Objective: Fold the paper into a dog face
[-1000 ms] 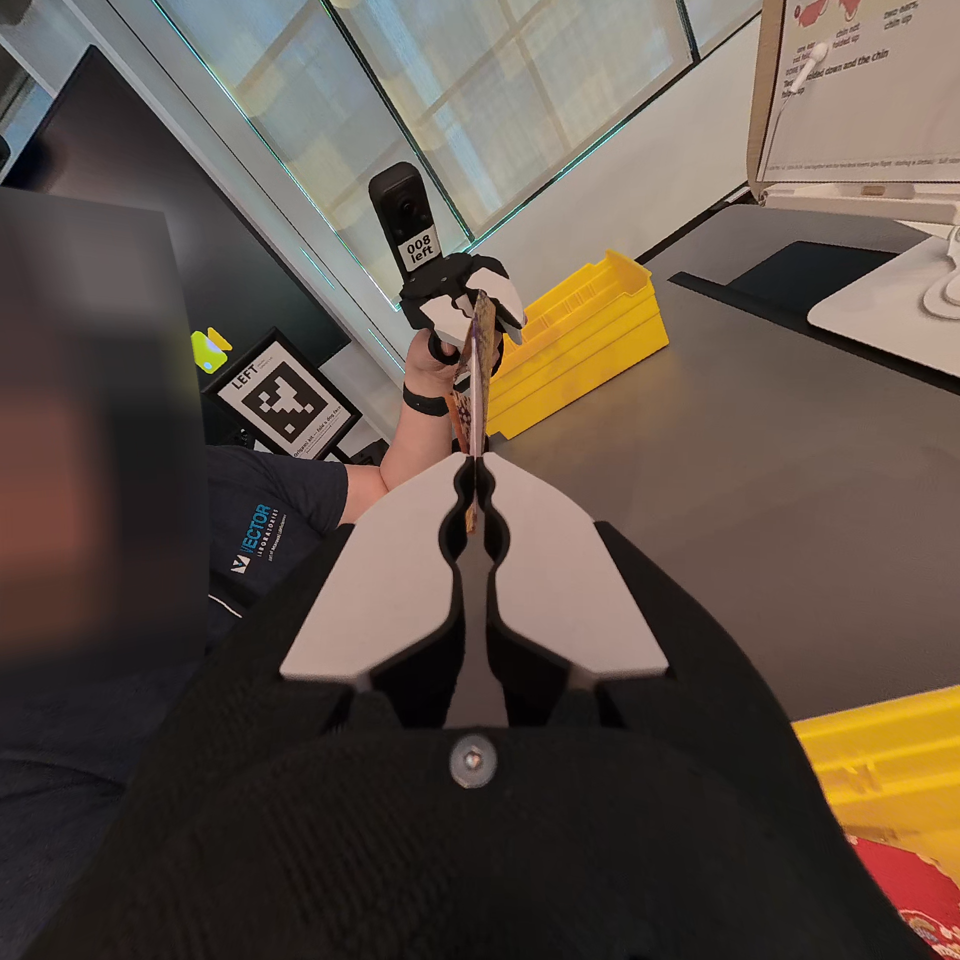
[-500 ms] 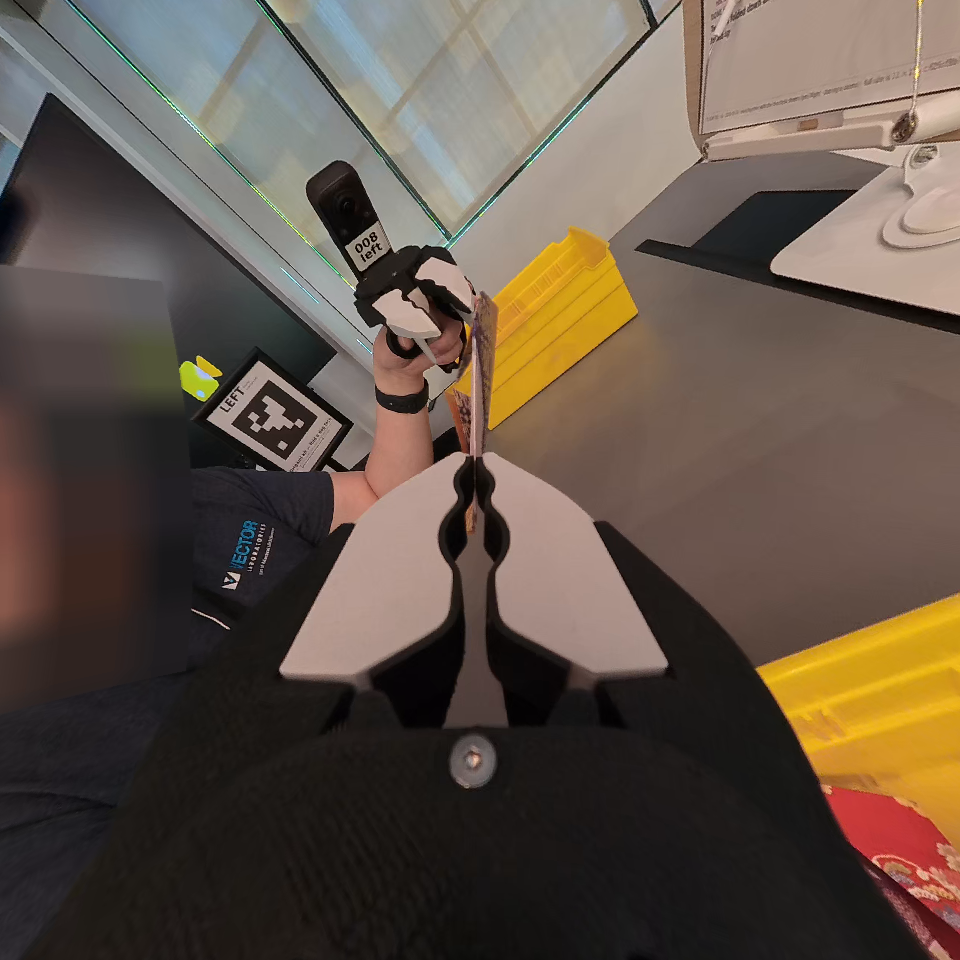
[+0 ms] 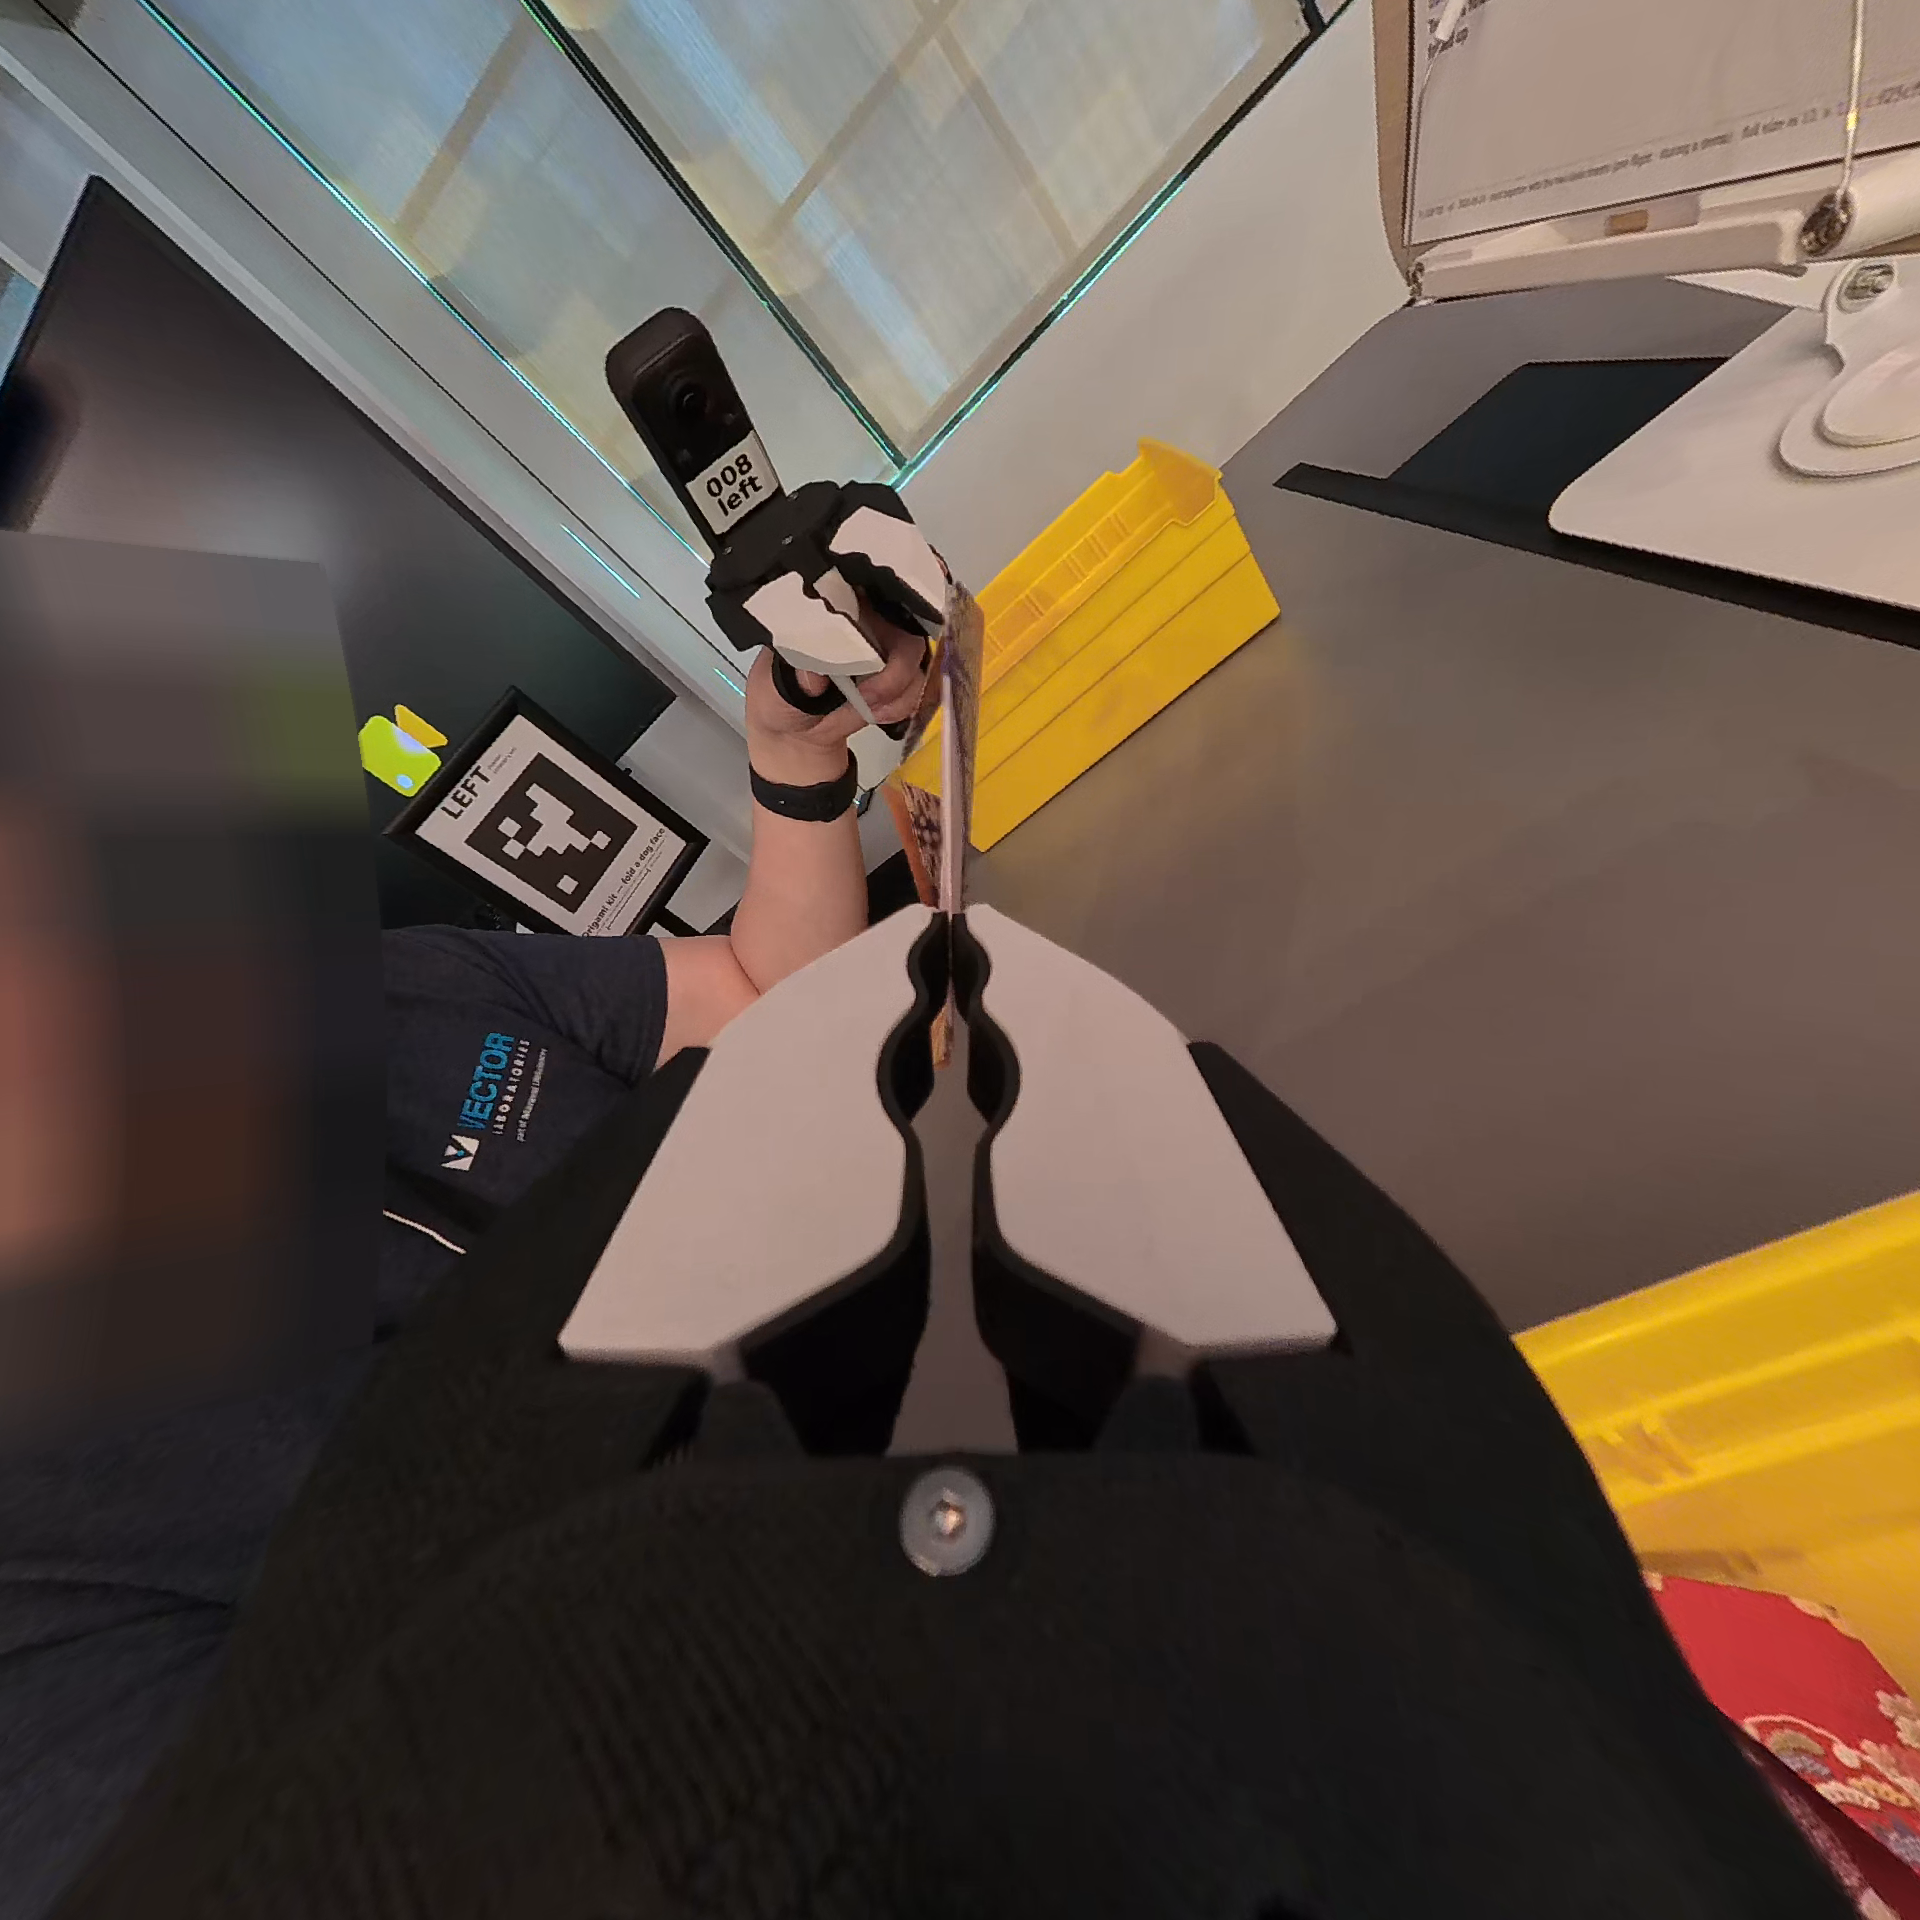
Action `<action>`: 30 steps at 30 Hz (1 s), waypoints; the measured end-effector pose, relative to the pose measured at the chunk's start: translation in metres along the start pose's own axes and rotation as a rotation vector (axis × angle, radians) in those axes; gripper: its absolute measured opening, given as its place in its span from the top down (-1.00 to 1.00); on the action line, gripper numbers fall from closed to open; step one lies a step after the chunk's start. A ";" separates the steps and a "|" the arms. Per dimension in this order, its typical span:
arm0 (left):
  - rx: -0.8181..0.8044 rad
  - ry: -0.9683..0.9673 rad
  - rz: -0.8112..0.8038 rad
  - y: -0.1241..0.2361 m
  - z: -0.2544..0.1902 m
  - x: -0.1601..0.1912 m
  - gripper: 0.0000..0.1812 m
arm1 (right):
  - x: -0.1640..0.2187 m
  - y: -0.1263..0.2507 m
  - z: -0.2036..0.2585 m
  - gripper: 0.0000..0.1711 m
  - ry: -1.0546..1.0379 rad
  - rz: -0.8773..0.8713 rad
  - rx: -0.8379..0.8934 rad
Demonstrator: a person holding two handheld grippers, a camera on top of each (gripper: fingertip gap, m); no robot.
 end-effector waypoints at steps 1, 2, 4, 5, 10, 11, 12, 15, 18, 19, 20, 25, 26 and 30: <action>0.000 0.000 0.000 0.000 0.000 0.000 0.73 | 0.001 0.001 -0.002 0.99 -0.005 0.003 0.013; 0.000 0.002 0.001 0.000 0.000 0.000 0.73 | 0.002 0.001 -0.005 0.99 -0.015 0.008 0.031; 0.000 0.003 0.002 0.000 0.000 0.000 0.73 | 0.004 0.003 -0.011 0.99 -0.040 0.006 0.036; 0.000 0.001 0.002 0.000 0.000 0.000 0.73 | 0.004 0.003 -0.011 0.99 -0.045 -0.002 0.019; -0.005 -0.009 -0.005 0.002 -0.001 -0.002 0.73 | -0.003 -0.004 0.011 0.99 0.042 0.006 -0.022; -0.005 -0.008 -0.006 0.002 -0.001 -0.002 0.73 | -0.005 -0.006 0.017 0.99 0.061 0.011 -0.026; -0.004 -0.007 -0.007 0.002 -0.001 -0.002 0.74 | -0.006 -0.008 0.023 0.99 0.075 0.012 -0.030; -0.006 -0.007 -0.005 0.002 -0.001 -0.002 0.73 | -0.009 -0.014 0.037 0.99 0.105 0.021 -0.049; -0.006 -0.008 -0.008 0.003 -0.002 -0.002 0.73 | -0.008 -0.021 0.045 0.99 0.139 0.057 -0.037; -0.006 -0.009 -0.008 0.003 -0.002 -0.002 0.73 | -0.008 -0.022 0.046 0.99 0.144 0.062 -0.035; -0.006 -0.009 -0.007 0.003 -0.002 -0.002 0.73 | -0.008 -0.023 0.047 0.99 0.144 0.063 -0.035; -0.005 -0.011 -0.003 0.002 -0.002 -0.002 0.73 | -0.009 -0.022 0.045 0.99 0.136 0.056 -0.030; -0.005 -0.010 -0.003 0.002 -0.002 -0.002 0.73 | -0.009 -0.021 0.045 0.99 0.136 0.053 -0.030; -0.006 -0.008 -0.005 0.002 -0.001 -0.002 0.73 | -0.009 -0.020 0.046 0.98 0.141 0.047 -0.031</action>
Point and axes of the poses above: each gripper's, where its closed fingertips meet, y back along the fingers, x out of its underside, z = x × y across the jaws, the point moved 9 cm from there along y, back along the fingers, and after that the axes turned 12 degrees about -x, right-handed, at the moved point
